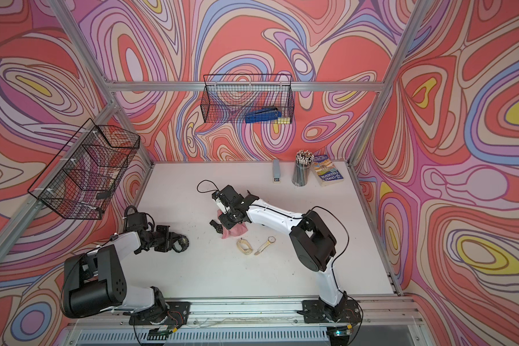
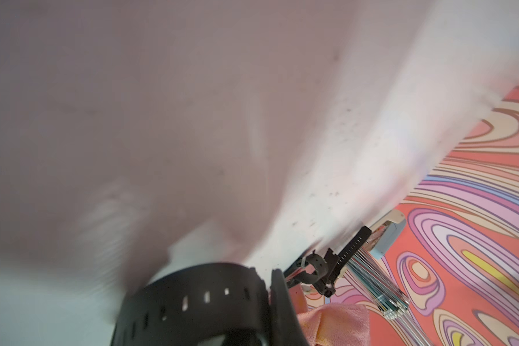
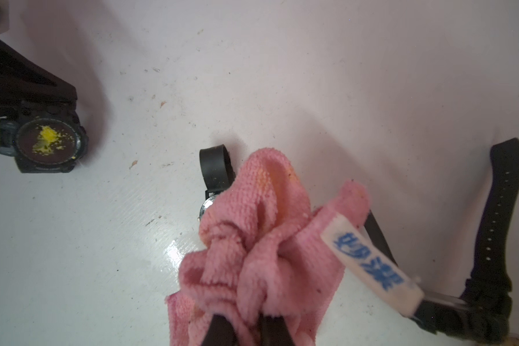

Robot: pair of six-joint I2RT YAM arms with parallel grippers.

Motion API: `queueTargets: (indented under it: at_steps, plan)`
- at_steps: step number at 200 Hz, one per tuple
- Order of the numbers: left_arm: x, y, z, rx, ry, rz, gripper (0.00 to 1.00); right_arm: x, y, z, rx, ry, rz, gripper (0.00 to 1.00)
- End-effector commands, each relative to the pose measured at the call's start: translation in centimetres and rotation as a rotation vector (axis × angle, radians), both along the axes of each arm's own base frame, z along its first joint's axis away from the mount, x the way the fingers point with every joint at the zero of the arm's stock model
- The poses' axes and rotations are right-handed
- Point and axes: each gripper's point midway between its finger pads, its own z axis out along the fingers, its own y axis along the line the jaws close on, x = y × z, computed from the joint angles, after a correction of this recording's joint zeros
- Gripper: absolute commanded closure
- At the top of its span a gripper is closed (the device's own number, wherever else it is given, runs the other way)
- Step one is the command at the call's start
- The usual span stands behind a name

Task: Wipe the watch dial
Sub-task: Pick up the watch at the center of the board.

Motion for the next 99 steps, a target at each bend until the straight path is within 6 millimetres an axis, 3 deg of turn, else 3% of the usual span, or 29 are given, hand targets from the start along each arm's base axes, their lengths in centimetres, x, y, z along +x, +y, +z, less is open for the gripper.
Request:
queueTargets:
  at_steps: [1, 27, 50, 74, 99]
  plan:
    - [3.2, -1.6, 3.2, -0.038, -0.222, -0.059, 1.0, 0.3, 0.1, 3.3, 0.072, -0.061, -0.018, 1.0]
    - [5.1, -5.0, 6.4, -0.05, -0.361, -0.177, 1.0, -0.3, 0.4, 5.5, 0.158, -0.082, -0.008, 1.0]
    - [7.1, -7.7, 10.7, -0.056, -0.539, -0.226, 1.0, -0.9, 0.4, 7.3, 0.223, -0.102, -0.01, 1.0]
    - [7.9, -10.8, 14.3, -0.054, -0.645, -0.312, 1.0, 0.1, -0.5, 8.4, 0.184, -0.139, -0.064, 1.0]
    - [8.1, -13.6, 16.9, -0.056, -0.716, -0.382, 1.0, -0.3, 0.9, 9.9, 0.231, -0.162, -0.045, 1.0]
